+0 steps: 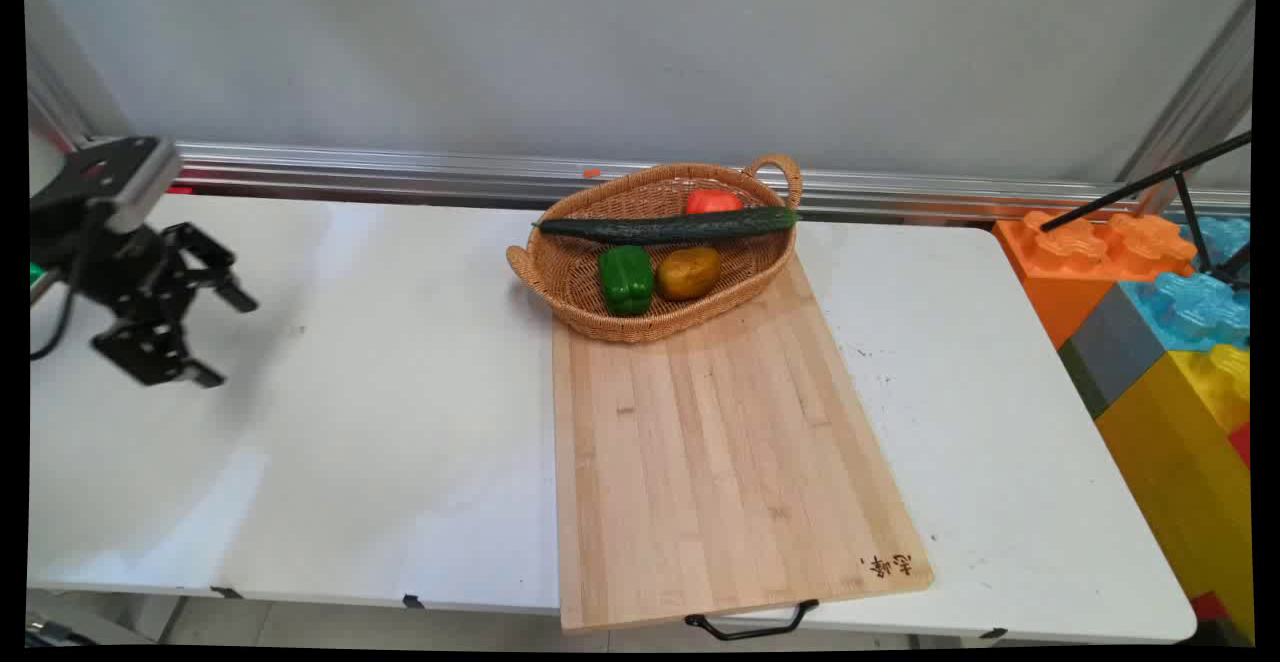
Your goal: Pick up the cucumber from the vegetable basket
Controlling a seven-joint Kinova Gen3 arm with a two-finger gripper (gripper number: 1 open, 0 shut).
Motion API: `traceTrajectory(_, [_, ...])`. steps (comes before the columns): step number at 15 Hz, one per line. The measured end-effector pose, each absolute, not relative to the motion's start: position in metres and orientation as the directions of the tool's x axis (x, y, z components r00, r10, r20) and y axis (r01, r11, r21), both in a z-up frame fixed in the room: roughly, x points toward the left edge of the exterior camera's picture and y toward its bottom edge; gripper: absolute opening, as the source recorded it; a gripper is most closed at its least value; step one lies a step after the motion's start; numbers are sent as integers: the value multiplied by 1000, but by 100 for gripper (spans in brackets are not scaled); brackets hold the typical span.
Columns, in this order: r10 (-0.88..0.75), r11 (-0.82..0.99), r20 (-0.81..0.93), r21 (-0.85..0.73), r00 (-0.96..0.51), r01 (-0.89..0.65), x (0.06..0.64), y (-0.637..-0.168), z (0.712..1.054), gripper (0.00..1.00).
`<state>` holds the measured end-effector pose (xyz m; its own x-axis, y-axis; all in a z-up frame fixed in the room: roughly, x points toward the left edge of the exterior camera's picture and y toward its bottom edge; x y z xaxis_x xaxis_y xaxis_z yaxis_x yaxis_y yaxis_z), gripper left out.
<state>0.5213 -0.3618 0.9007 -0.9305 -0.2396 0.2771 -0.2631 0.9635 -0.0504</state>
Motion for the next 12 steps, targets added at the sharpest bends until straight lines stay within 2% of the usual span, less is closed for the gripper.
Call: traceTrajectory(12, [-289, 924, 392, -126, -873, -362, 397, -414, 941, 100])
